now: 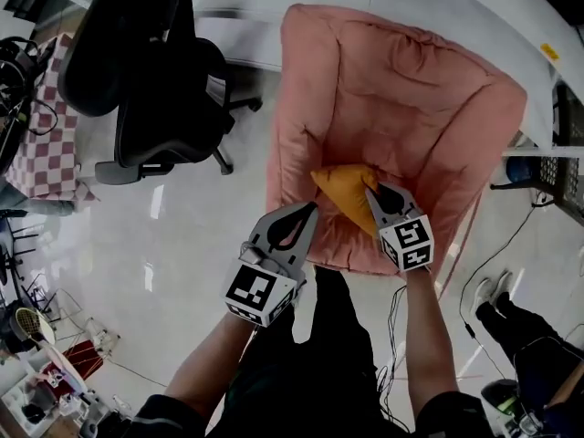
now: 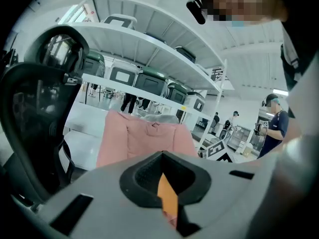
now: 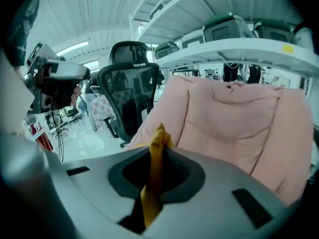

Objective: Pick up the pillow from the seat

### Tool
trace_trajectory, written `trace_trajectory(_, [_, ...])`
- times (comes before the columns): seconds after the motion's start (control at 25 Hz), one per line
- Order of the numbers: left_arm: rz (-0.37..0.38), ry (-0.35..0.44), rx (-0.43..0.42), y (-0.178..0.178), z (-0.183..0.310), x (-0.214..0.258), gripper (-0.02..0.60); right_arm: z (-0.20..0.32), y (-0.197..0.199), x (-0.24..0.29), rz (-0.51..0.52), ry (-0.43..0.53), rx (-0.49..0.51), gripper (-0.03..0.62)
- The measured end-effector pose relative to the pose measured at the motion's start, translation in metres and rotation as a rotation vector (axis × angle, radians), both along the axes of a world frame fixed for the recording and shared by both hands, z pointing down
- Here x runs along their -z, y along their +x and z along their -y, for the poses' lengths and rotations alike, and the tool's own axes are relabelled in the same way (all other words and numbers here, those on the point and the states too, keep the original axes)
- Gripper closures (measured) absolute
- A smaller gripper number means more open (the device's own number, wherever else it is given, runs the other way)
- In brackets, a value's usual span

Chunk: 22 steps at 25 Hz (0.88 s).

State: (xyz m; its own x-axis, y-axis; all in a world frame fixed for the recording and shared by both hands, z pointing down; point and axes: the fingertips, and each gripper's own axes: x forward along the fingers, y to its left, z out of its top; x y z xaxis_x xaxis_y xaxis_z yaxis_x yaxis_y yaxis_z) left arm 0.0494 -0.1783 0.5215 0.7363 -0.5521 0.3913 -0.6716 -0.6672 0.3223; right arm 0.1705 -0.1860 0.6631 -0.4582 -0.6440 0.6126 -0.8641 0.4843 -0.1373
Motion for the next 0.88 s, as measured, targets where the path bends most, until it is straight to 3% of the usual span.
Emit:
trace_trajectory(0.28, [-0.025, 0.053, -0.005, -0.023, -0.024, 0.057, 0.583, -0.018, -0.004, 0.107, 0.106, 0.161, -0.143, 0.557])
trace_trajectory(0.56, [-0.046, 0.074, 0.022, -0.045, -0.039, 0.11, 0.583, -0.045, -0.005, 0.188, 0.157, 0.225, -0.276, 0.554])
trace_trajectory(0.88, [-0.101, 0.137, 0.063, -0.062, -0.042, 0.181, 0.583, -0.073, -0.015, 0.291, 0.163, 0.343, -0.316, 0.551])
